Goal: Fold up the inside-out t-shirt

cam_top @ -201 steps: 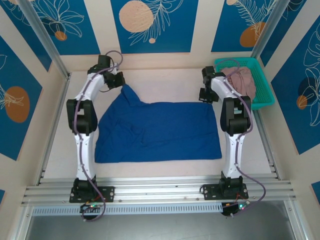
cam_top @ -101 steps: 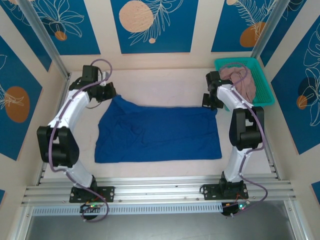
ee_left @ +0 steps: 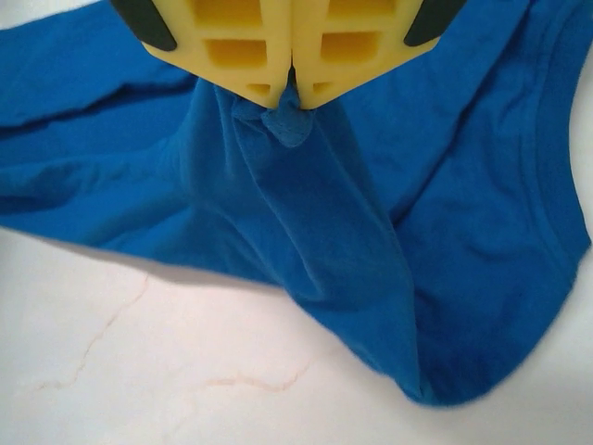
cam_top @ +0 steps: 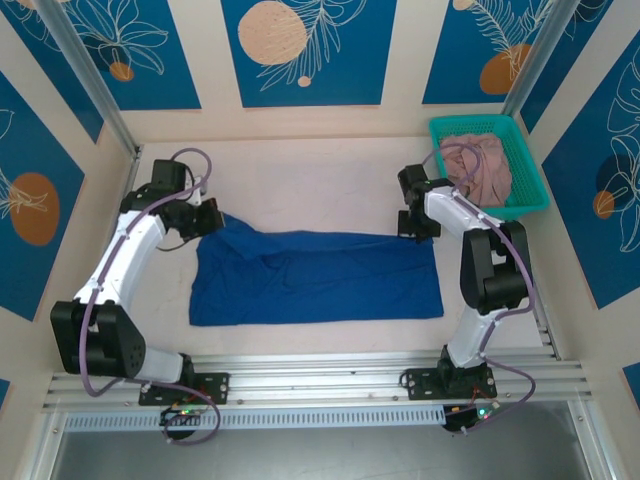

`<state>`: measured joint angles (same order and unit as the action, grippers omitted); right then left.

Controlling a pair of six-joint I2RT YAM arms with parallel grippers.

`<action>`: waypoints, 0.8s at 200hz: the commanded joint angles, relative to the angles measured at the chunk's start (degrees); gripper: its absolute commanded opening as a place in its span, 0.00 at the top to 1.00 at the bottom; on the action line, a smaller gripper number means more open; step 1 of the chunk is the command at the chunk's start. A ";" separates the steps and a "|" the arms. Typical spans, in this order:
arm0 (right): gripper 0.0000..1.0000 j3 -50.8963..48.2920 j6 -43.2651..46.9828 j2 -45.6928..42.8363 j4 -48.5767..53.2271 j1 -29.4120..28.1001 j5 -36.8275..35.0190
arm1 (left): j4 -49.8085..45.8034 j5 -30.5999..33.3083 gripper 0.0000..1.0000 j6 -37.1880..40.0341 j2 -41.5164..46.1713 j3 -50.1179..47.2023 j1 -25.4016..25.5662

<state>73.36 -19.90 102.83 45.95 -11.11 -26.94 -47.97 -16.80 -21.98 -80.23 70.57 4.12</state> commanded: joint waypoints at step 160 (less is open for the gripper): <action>0.78 -7.71 -4.87 -5.72 6.23 -3.18 -4.90 | -4.41 -3.86 1.00 0.43 7.64 -16.62 -1.31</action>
<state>66.28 -22.76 97.86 50.02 -13.67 -30.09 -53.98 -18.26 -21.47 -73.52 57.32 3.51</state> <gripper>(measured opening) 0.155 0.046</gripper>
